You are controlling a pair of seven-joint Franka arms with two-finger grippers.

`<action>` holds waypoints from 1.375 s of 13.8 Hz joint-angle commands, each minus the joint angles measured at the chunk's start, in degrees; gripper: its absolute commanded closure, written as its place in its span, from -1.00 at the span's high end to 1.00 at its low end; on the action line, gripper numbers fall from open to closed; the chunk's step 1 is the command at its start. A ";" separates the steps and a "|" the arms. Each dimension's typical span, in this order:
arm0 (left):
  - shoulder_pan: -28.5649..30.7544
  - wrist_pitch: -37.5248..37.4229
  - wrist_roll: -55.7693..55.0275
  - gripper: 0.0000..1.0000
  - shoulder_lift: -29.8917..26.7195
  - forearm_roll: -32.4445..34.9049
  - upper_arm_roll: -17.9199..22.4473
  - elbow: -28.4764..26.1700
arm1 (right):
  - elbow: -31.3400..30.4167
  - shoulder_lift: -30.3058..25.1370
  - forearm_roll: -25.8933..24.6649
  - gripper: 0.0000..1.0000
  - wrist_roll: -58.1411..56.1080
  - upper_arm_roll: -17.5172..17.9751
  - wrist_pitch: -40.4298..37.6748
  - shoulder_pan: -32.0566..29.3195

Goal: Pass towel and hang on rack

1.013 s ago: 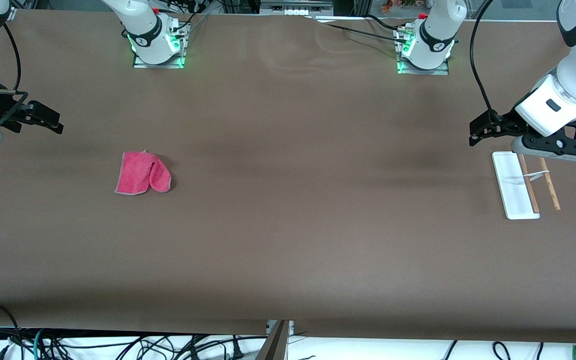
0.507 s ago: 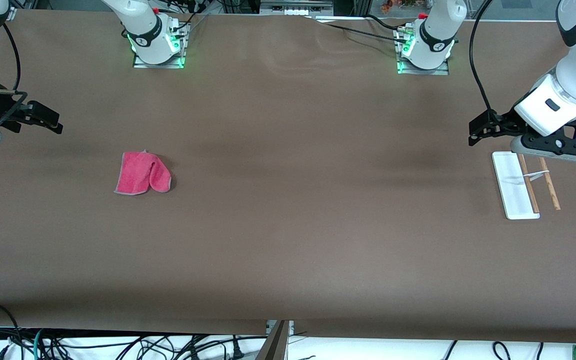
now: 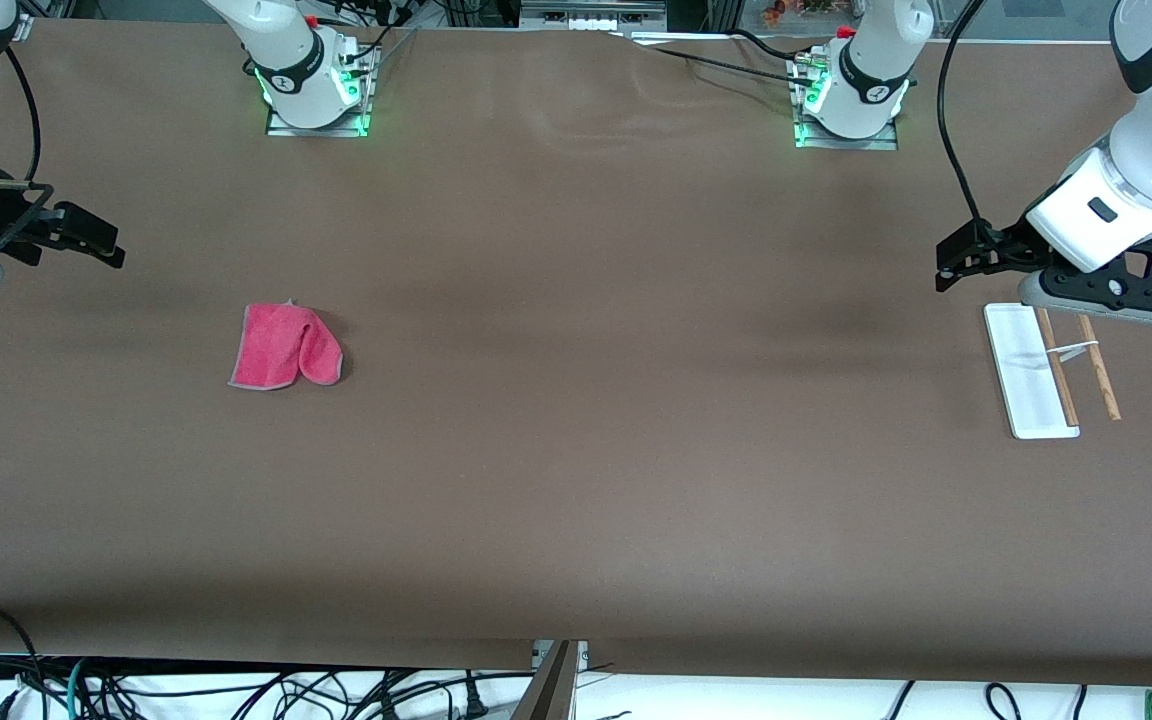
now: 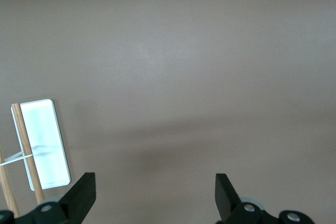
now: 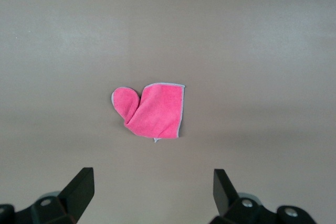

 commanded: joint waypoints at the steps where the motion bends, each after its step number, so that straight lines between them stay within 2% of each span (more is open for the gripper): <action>1: 0.22 -1.39 0.42 1.00 0.86 -0.71 -0.23 1.91 | 0.94 0.28 -0.32 1.00 -0.51 0.36 -0.86 -0.54; 13: 0.22 -1.39 0.42 1.00 0.86 -0.80 -0.23 1.82 | 0.94 1.60 -0.06 1.00 -0.51 0.36 -0.86 -0.54; 16: 0.05 -1.39 0.42 1.00 0.95 -0.80 -0.23 1.82 | 0.77 4.13 -0.14 1.00 -0.86 0.62 -0.86 -0.37; 19: 0.13 -1.39 0.42 1.00 0.95 -0.80 -0.23 1.82 | 1.11 8.96 -0.32 1.00 -6.46 0.72 -0.69 0.25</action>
